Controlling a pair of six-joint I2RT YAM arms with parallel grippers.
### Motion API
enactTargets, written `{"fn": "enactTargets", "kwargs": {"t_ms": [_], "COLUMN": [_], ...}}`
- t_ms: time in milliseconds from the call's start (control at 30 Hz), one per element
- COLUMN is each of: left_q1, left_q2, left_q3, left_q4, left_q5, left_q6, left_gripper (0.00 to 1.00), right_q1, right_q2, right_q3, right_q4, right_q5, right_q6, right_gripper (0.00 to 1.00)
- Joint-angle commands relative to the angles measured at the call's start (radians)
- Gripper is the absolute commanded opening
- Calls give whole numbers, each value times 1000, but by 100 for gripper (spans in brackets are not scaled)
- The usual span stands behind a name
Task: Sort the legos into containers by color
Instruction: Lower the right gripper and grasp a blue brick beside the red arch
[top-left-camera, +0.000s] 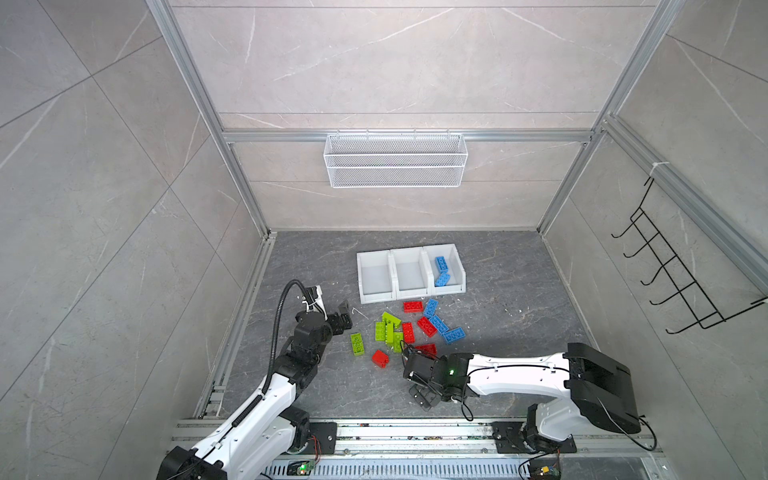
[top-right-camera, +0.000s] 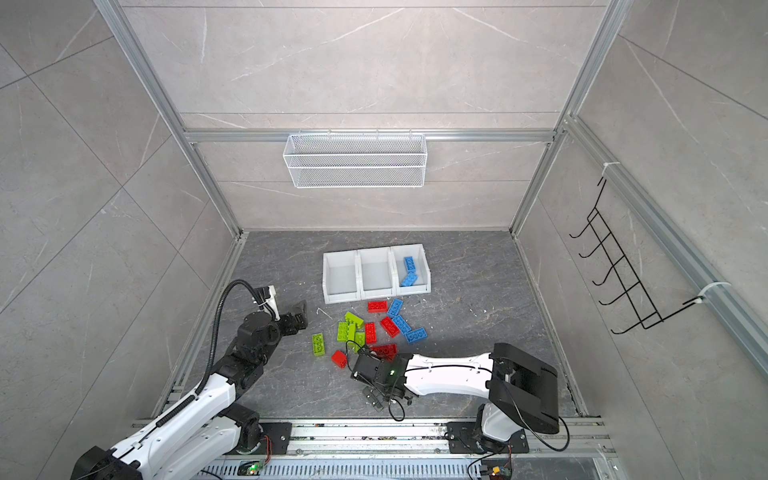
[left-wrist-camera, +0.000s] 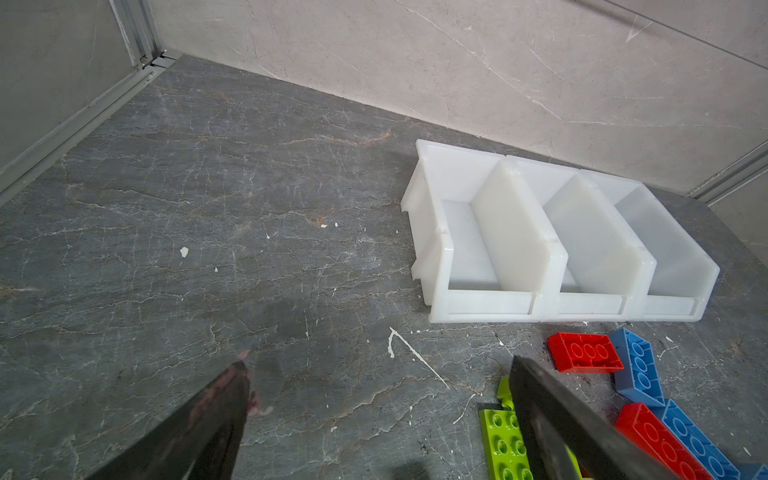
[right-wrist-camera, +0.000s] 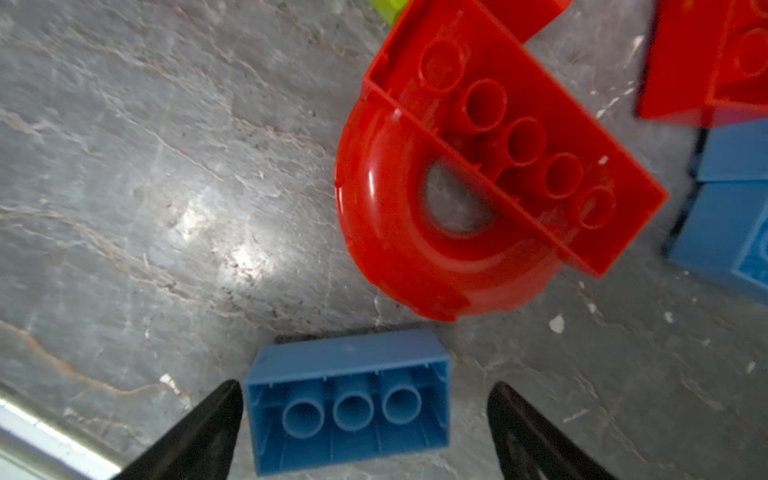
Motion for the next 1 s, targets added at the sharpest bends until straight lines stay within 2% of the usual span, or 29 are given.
{"fn": "enactTargets", "kwargs": {"t_ms": [0, 267, 433, 700, 967], "left_q1": [2, 3, 2, 3, 3], "left_q2": [-14, -11, -19, -19, -14], "left_q3": [37, 40, 37, 37, 36], "left_q4": [18, 18, 16, 17, 24], "left_q5": [-1, 4, 1, 3, 14], "left_q6": [5, 4, 5, 6, 7], "left_gripper": [99, 99, 99, 99, 99], "right_q1": [-3, -31, -31, -31, -28], "right_q2": [19, 22, 25, -28, -7], "right_q3": [5, -17, -4, -29, -34], "right_q4": [30, 82, 44, 12, 33], "right_q5": [-10, -48, -43, -57, -69], "right_q6": [37, 28, 41, 73, 69], "right_gripper": [88, 80, 73, 74, 77]}}
